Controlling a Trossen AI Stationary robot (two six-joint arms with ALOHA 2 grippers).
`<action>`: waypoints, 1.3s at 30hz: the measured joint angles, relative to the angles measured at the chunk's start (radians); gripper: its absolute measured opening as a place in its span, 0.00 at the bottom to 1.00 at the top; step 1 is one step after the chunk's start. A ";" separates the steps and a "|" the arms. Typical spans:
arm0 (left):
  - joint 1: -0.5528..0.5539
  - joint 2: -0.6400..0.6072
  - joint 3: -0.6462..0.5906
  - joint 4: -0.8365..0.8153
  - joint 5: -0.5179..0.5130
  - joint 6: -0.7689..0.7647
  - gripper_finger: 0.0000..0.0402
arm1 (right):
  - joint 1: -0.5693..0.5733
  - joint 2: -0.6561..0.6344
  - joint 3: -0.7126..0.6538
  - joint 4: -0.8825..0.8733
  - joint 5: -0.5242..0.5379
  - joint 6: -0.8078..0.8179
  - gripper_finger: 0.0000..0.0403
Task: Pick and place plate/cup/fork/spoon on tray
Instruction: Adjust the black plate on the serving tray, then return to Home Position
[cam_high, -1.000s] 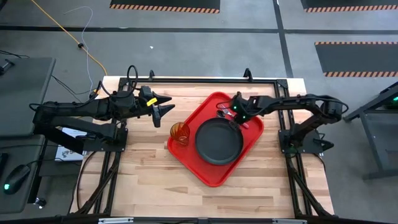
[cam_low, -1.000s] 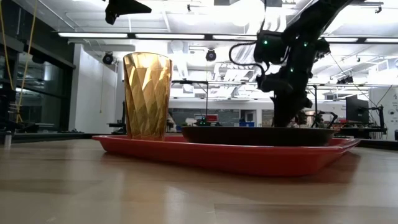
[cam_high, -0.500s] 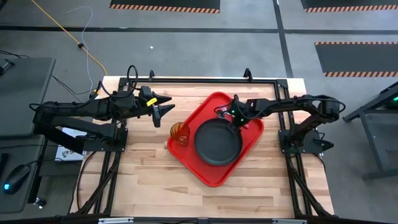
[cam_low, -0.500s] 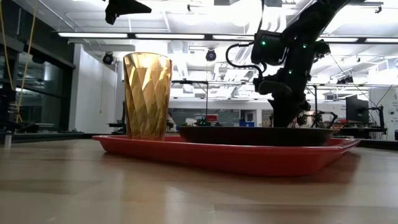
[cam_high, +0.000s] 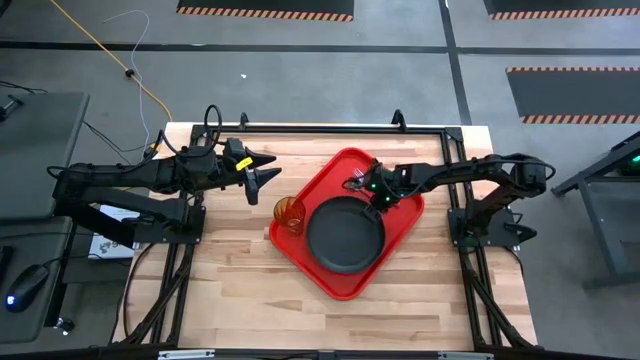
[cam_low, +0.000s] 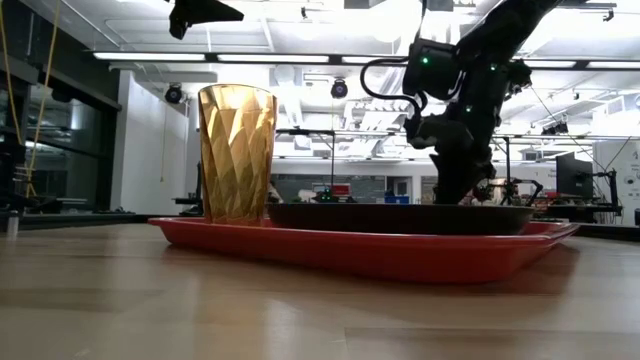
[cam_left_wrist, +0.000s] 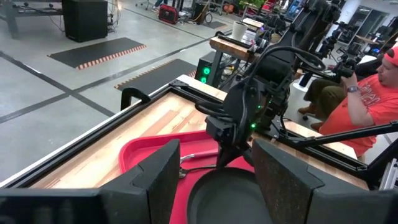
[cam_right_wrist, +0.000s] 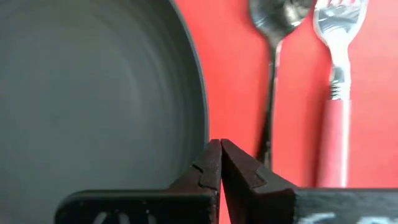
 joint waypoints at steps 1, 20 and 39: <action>0.000 0.000 0.000 0.000 0.000 0.000 0.47 | 0.003 0.000 0.000 0.000 -0.008 -0.001 0.00; 0.000 0.000 0.000 0.000 0.000 0.000 0.47 | -0.056 -0.093 -0.149 -0.058 -0.051 -0.045 0.00; 0.000 0.001 0.000 -0.003 -0.027 -0.013 0.47 | -0.169 -0.095 -0.175 0.267 0.021 -0.004 0.00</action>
